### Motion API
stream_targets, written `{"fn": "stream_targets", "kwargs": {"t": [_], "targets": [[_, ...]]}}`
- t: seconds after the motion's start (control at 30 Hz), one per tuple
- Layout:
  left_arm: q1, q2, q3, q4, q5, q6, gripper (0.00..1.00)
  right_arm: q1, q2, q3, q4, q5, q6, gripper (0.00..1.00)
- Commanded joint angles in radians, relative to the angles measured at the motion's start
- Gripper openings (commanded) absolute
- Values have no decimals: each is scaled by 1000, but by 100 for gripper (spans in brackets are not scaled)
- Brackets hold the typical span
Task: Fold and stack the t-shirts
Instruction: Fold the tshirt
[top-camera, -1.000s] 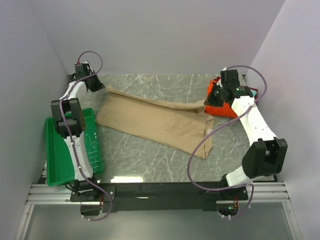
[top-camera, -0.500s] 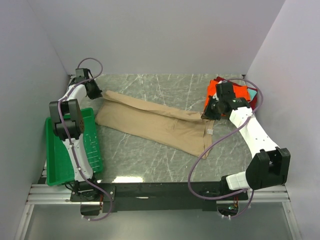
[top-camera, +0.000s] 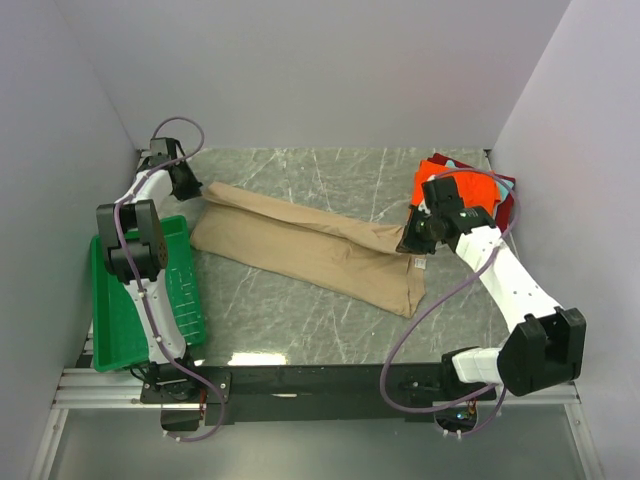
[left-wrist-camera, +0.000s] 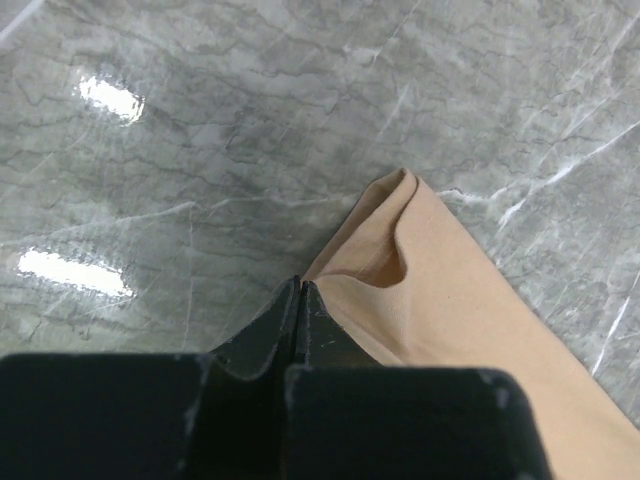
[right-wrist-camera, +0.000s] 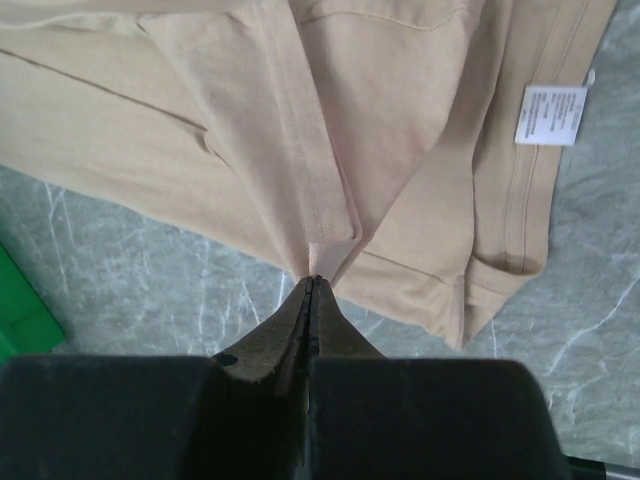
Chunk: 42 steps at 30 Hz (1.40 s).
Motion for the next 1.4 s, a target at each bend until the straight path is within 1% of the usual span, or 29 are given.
{"fn": "stream_targets", "kwargs": {"t": [0.0,0.17,0.37,0.6,0.97,1.03,1.07,1.1,1.17,1.27,1.3,1.37], "targets": [[10,-55,4,-14,-33,3,0,14,-45,-29,-33,12,13,0],[13,-43,13,-32,-32,0,0,31,-59,-83,-42,14,16,0],[11,-34,24,-77,-62,-8,0,40,-65,-135,-33,22,24,0],[14,-28,2,-101,-81,-20,0,65,-26,-166,-10,20,25,0],[17,1,30,-175,-88,-31,0,108,8,-194,-2,35,29,0],[17,-3,27,-186,-117,-29,3,112,14,-195,-1,42,29,0],[17,-5,27,-189,-119,-28,6,114,19,-195,-2,43,27,0],[19,-8,22,-192,-122,-28,11,118,21,-197,-5,46,27,0],[19,-14,16,-195,-121,-28,16,120,30,-195,-7,57,22,0],[19,-28,8,-195,-110,-31,32,126,44,-194,-16,71,18,0],[19,-35,7,-196,-102,-31,36,129,47,-197,-22,75,15,2],[19,-41,8,-196,-101,-34,44,131,59,-194,-32,92,13,11]]}}
